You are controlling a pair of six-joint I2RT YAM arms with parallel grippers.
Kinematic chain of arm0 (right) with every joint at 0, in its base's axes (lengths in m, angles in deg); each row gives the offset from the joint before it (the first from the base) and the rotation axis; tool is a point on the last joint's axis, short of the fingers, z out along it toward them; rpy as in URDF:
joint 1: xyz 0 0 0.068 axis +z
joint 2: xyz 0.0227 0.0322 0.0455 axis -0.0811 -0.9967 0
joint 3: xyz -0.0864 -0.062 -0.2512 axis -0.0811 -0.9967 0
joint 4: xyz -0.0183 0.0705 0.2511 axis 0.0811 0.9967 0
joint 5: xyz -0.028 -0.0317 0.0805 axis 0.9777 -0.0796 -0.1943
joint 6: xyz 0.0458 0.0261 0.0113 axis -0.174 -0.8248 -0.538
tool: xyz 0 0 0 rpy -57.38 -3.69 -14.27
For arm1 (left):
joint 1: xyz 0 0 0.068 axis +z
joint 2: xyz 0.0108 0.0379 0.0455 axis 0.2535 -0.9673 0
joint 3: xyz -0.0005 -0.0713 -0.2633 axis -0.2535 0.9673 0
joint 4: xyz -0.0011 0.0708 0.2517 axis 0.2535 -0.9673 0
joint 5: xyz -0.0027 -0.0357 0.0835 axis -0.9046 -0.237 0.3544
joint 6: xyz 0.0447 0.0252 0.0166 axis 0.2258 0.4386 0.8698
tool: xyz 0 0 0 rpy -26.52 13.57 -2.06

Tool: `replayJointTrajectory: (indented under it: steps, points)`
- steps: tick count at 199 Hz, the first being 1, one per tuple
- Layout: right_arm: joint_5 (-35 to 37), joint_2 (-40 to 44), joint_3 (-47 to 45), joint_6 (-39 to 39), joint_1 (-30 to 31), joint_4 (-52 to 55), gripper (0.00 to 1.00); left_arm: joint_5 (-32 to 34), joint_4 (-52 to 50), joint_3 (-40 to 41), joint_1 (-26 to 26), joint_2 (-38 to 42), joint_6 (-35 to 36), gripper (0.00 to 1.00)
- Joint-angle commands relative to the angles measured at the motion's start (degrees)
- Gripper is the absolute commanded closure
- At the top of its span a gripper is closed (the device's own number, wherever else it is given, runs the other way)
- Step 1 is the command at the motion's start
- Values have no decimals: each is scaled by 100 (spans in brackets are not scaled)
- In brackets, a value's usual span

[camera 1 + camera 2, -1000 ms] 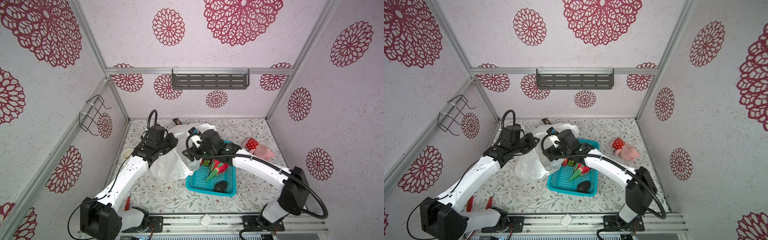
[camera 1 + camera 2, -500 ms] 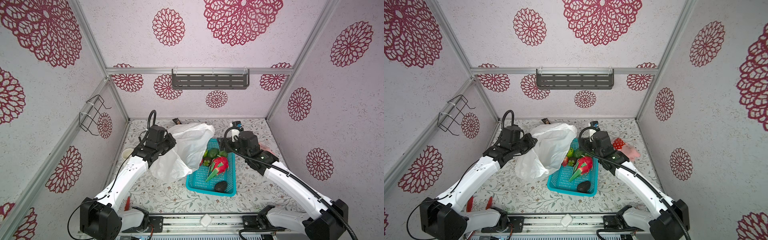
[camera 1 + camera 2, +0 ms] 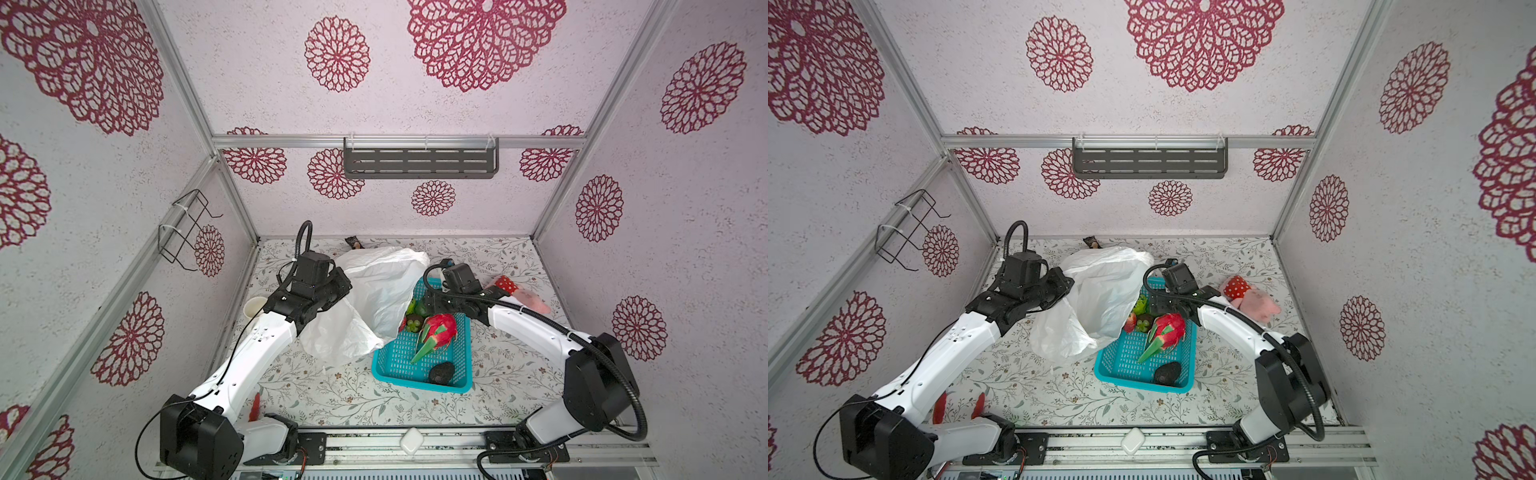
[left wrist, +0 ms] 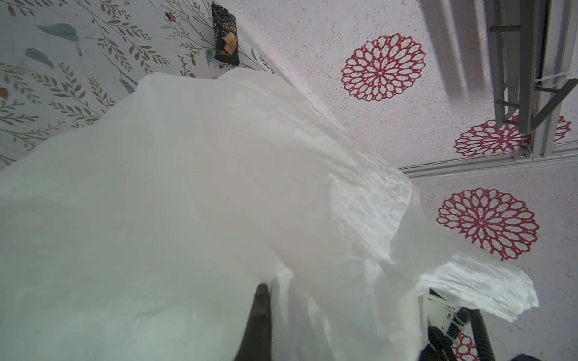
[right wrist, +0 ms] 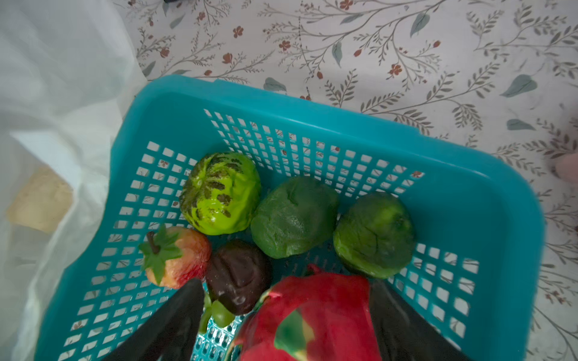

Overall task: Place the fruits into the plastic bag
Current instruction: Move the bin to the center of the table.

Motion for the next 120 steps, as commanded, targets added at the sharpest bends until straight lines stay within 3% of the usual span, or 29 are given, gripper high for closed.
replayJointTrajectory:
  steps: [1, 120]
  points:
    - [-75, -194, 304, -78, 7, 154, 15, 107, -48, 6, 35, 112, -27, 100]
    - [75, -1680, 1061, -18, -30, 558, 15, 149, -175, -19, 32, 68, 60, 100]
